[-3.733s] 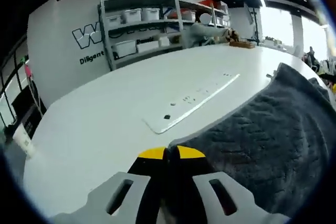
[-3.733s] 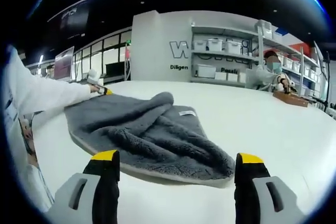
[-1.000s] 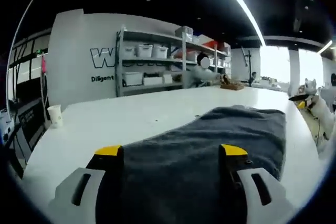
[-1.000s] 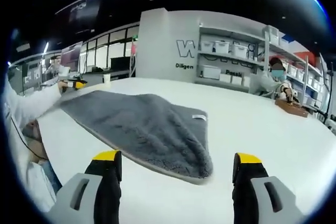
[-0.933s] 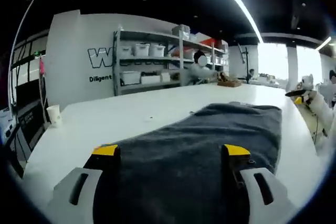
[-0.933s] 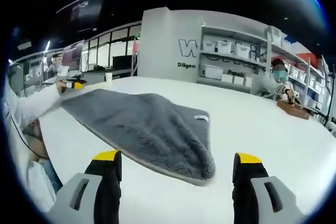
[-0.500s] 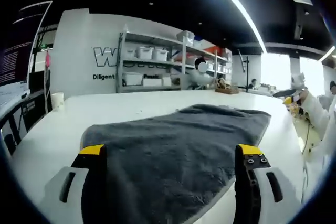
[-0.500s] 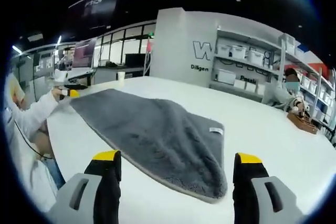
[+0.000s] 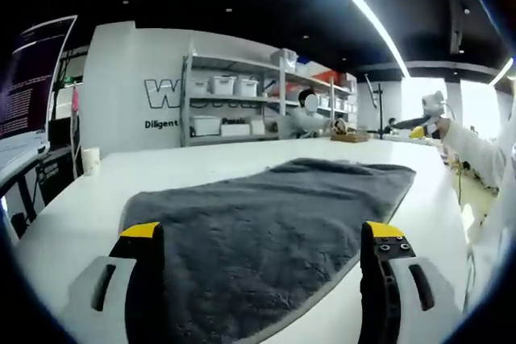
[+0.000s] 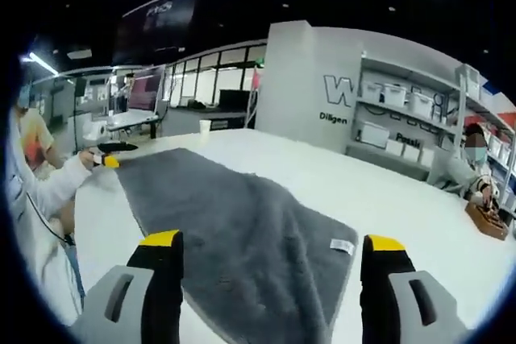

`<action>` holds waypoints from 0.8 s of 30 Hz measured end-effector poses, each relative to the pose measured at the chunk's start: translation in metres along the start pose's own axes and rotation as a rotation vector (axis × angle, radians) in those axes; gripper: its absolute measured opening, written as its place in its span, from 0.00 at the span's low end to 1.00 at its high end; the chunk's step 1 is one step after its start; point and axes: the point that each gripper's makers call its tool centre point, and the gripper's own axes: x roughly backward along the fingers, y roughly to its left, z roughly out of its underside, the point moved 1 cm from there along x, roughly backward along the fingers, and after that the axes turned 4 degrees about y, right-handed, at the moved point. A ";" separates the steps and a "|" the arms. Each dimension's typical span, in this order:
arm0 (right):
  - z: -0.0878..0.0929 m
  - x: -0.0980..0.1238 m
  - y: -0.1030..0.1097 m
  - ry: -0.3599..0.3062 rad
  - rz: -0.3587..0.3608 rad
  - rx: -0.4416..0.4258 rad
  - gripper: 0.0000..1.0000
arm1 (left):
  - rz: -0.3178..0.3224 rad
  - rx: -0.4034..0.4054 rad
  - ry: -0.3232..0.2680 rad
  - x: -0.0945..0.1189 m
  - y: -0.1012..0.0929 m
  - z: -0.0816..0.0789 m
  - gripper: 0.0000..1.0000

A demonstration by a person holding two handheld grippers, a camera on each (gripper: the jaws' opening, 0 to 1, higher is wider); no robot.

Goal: Open the folded towel by lifting each exposed corner and separating the folded layers until the towel lies flat within the target outline without major curled edges

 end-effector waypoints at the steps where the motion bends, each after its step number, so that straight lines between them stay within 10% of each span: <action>1: 0.000 -0.009 -0.010 0.006 -0.001 0.023 0.91 | -0.001 -0.001 0.005 -0.001 0.000 0.002 1.00; 10: 0.022 -0.081 -0.062 0.105 -0.068 -0.027 0.89 | 0.001 0.021 0.027 0.001 -0.006 0.010 1.00; 24: 0.070 -0.172 -0.142 0.203 0.033 -0.196 0.68 | -0.002 0.010 0.026 0.002 -0.009 0.000 1.00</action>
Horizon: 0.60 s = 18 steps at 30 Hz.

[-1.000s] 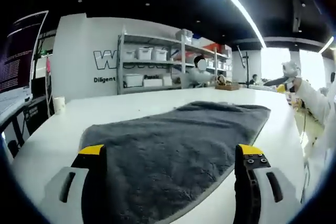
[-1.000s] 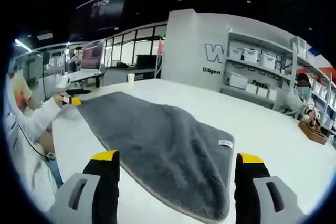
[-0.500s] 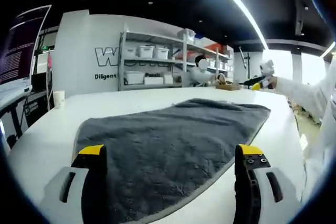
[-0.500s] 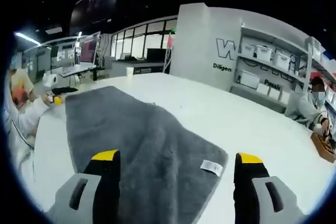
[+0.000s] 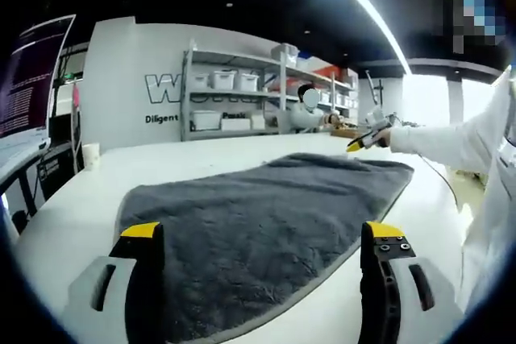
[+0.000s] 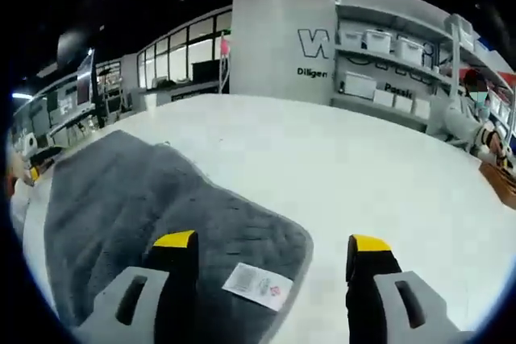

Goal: Open the folded towel by lifting each exposed corner and separating the folded layers until the towel lies flat within the target outline without major curled edges

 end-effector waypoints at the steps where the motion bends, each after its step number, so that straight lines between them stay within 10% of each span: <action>1: 0.002 -0.004 -0.004 0.005 0.002 -0.013 0.66 | 0.002 0.000 -0.001 -0.002 -0.001 0.000 1.00; 18: 0.013 -0.024 -0.037 0.028 0.119 0.006 0.37 | 0.022 0.011 0.019 -0.017 -0.002 0.004 1.00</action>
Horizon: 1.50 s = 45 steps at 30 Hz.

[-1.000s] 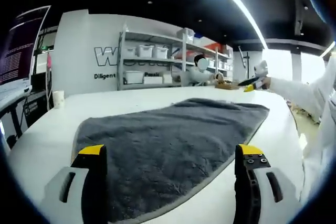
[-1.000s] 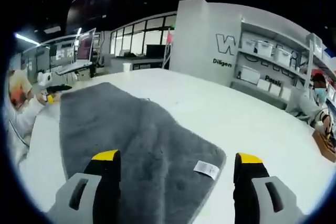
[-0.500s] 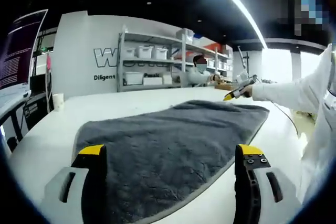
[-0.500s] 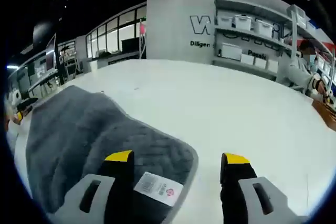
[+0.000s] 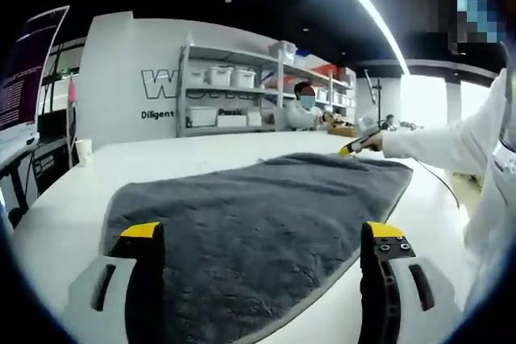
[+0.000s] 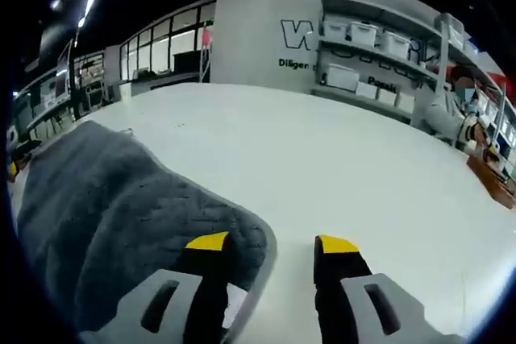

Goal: Open the folded towel by lifting each exposed corner and separating the folded layers until the towel lies flat within the target outline without major curled edges

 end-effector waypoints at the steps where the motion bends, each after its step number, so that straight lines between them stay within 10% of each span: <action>1: -0.001 -0.001 -0.003 0.002 0.016 0.010 0.38 | -0.001 -0.001 0.003 0.000 0.000 0.001 1.00; 16: -0.015 -0.017 -0.027 0.032 0.102 0.112 0.37 | -0.009 0.006 0.020 -0.002 0.004 0.007 1.00; 24: -0.015 -0.006 -0.041 0.018 0.137 0.066 0.55 | -0.010 0.012 0.014 0.001 0.003 0.006 1.00; 35: -0.027 0.082 -0.028 -0.142 0.065 0.073 0.67 | -0.018 0.004 -0.013 0.022 -0.002 0.002 1.00; 45: 0.016 0.184 0.045 -0.228 -0.035 0.106 0.79 | -0.007 0.037 -0.021 0.039 -0.013 -0.005 1.00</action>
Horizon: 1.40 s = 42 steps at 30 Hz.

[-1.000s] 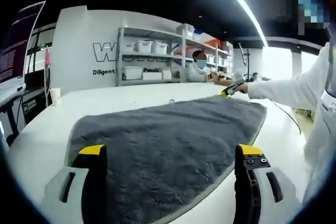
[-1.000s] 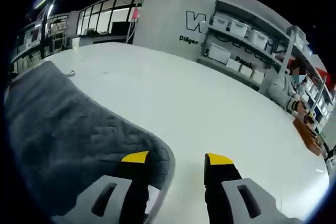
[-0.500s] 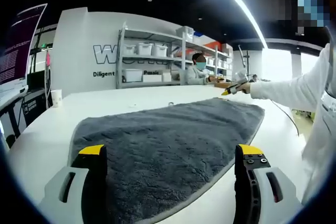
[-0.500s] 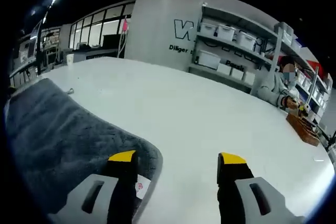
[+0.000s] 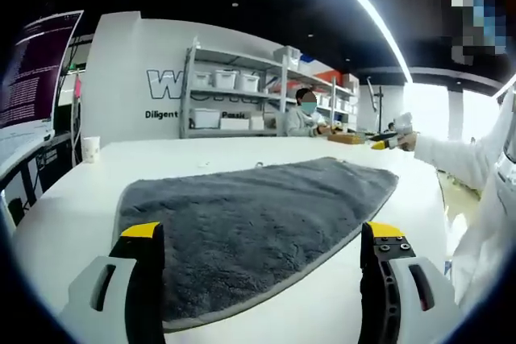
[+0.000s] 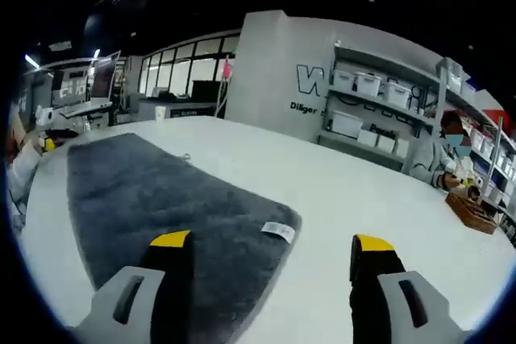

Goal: Open the folded towel by lifting each exposed corner and separating the folded layers until the towel lies flat within the target outline without major curled edges

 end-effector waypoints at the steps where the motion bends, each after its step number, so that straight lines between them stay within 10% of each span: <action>1: 0.003 0.008 0.008 -0.003 -0.006 0.004 0.80 | 0.002 -0.004 0.004 0.001 -0.003 -0.001 1.00; 10: 0.040 0.061 0.068 0.045 -0.066 0.088 0.95 | -0.012 -0.005 0.015 0.017 -0.008 0.006 1.00; 19: 0.047 0.089 0.080 0.022 -0.064 0.065 0.99 | -0.079 0.042 0.045 0.038 0.009 0.026 1.00; 33: 0.074 0.090 0.099 0.084 -0.121 0.047 0.99 | -0.121 0.090 0.049 0.056 0.019 0.044 1.00; 42: 0.079 0.066 0.136 0.119 -0.260 0.033 0.99 | -0.016 0.068 0.032 0.035 0.001 0.034 0.99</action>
